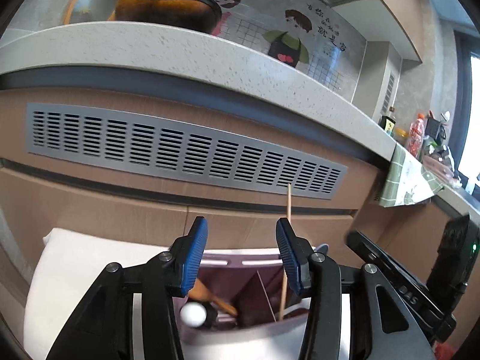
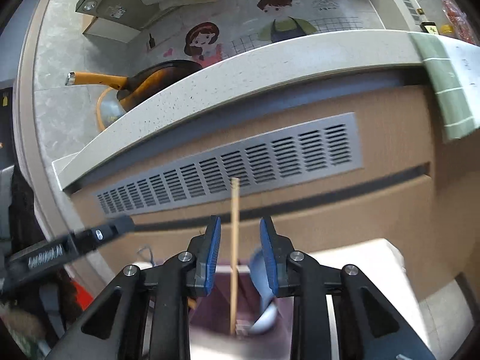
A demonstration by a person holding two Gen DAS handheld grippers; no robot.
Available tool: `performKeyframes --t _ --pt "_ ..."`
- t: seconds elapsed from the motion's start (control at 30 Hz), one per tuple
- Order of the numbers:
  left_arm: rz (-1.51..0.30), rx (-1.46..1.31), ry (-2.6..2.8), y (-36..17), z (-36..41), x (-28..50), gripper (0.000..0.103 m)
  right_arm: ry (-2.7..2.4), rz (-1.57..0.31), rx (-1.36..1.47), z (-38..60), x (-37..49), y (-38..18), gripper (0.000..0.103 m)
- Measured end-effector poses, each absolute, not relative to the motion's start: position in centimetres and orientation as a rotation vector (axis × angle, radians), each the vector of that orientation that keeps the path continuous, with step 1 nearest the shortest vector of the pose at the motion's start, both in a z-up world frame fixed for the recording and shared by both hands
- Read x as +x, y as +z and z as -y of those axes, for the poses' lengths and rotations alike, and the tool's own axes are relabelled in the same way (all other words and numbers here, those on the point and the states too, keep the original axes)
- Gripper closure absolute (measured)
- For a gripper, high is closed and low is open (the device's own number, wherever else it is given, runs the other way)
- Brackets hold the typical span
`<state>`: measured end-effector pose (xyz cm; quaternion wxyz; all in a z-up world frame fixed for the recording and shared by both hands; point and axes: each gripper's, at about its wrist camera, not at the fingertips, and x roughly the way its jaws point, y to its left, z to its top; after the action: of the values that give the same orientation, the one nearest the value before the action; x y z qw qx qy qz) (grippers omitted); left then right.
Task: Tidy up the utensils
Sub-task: 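Open both tools to drop the wooden spoon and chopstick into the caddy, then grasp a second wooden chopstick with the right tool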
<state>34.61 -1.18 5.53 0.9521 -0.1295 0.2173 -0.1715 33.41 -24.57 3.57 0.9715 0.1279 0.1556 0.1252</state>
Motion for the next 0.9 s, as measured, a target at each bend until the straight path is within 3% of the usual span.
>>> performKeyframes --t 0.13,0.47,0.63,0.9 --pt "-0.506 -0.251 -0.318 5.4 -0.5 31.4 0.054 0.266 -0.4 0.19 26.0 30.3 3.2 0.077" --pt "-0.765 -0.137 -0.312 -1.5 -1.6 21.6 0.054 0.446 -0.902 0.093 25.5 21.0 -5.7 0.077" --pt "-0.862 -0.151 -0.31 -4.8 -2.3 18.6 0.054 0.509 -0.993 0.102 24.2 18.6 -8.2 0.077" --pt "-0.879 -0.204 -0.266 -5.7 -4.0 17.9 0.054 0.476 -1.029 0.23 23.2 22.8 -8.8 0.077"
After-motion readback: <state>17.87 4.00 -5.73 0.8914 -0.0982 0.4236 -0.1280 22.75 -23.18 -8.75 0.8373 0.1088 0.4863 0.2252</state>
